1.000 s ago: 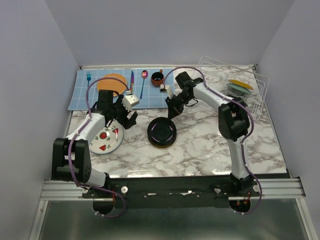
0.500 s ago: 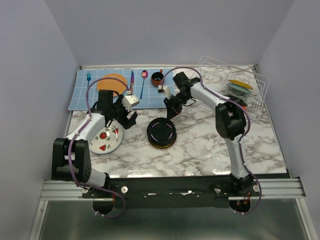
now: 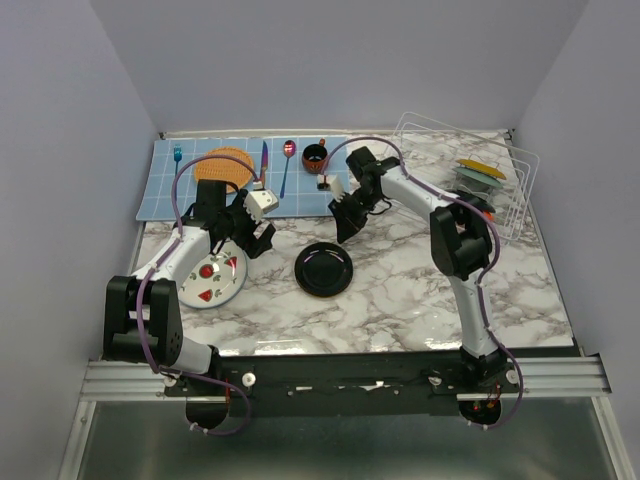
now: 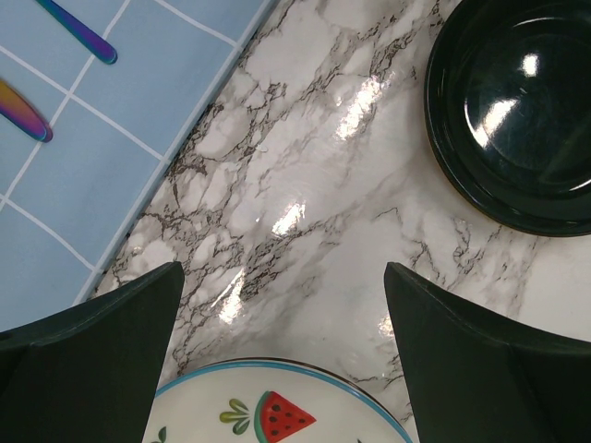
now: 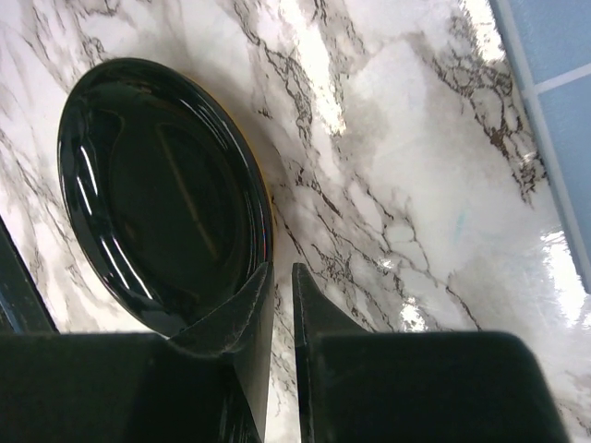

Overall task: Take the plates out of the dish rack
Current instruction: Place the plate at the center of the board.

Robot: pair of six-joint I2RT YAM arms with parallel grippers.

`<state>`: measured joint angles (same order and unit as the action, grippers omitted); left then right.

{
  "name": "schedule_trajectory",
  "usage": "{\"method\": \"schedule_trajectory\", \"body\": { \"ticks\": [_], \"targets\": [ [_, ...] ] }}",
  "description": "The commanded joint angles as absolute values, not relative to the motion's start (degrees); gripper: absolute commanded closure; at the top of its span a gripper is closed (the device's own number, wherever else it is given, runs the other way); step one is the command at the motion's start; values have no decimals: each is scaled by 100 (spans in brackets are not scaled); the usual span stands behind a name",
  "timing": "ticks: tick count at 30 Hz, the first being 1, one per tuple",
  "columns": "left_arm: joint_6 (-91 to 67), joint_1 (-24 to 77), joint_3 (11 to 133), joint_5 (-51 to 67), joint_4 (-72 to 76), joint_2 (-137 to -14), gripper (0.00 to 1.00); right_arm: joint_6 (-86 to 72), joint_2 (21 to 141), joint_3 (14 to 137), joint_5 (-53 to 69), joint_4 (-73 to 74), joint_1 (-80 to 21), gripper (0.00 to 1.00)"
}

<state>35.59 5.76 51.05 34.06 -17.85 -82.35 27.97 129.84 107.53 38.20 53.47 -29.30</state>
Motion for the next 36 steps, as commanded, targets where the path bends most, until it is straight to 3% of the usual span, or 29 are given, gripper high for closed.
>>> {"method": "schedule_trajectory", "body": {
  "ticks": [1, 20, 36],
  "targets": [
    [3612, 606, 5019, 3349, -1758, -8156, 1, 2883, 12929, 10582, 3700, 5379, -2997, 79],
    [3559, 615, 4878, 3393, -1643, -8104, 1, 2707, 11918, 9836, 3041, 5088, -3015, 71],
    [3445, 624, 4860, 3375, -1556, -8007, 1, 2531, 11030, 7963, 1960, 4166, -3067, 69]
  ]
}}
